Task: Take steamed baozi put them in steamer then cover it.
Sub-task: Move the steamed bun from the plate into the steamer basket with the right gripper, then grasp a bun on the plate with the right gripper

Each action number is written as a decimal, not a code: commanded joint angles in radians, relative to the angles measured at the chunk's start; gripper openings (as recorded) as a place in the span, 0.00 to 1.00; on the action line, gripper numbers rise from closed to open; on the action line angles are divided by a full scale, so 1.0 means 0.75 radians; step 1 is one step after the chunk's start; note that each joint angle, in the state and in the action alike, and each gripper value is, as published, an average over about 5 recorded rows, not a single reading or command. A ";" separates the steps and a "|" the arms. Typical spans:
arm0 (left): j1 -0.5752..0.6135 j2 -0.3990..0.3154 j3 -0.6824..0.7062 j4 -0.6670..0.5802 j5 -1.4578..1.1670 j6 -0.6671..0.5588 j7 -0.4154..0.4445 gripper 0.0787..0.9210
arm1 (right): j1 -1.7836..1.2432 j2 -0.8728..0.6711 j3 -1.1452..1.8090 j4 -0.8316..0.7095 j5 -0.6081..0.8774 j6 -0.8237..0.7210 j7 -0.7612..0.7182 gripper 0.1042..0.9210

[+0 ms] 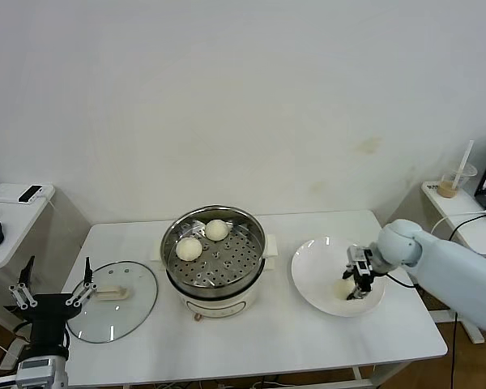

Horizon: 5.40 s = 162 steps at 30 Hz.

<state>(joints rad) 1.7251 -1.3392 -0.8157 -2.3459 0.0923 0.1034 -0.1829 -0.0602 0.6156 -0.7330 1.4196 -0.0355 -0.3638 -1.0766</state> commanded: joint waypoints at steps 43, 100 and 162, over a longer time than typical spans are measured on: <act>0.035 -0.032 -0.112 -0.050 -0.053 -0.007 -0.003 0.88 | 0.698 0.813 -0.671 0.018 -0.022 0.446 0.121 0.58; 0.008 -0.025 -0.089 -0.046 -0.047 -0.007 -0.002 0.88 | 0.833 0.716 -0.541 -0.056 0.143 0.290 0.035 0.88; -0.001 0.008 -0.002 -0.017 -0.041 0.029 0.003 0.88 | -0.151 0.221 0.252 -0.426 -0.407 0.300 -0.017 0.88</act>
<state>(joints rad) 1.7258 -1.3329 -0.8189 -2.3611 0.0613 0.1242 -0.1811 -0.1462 0.7114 -0.5659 1.1776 -0.3064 -0.1485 -1.0964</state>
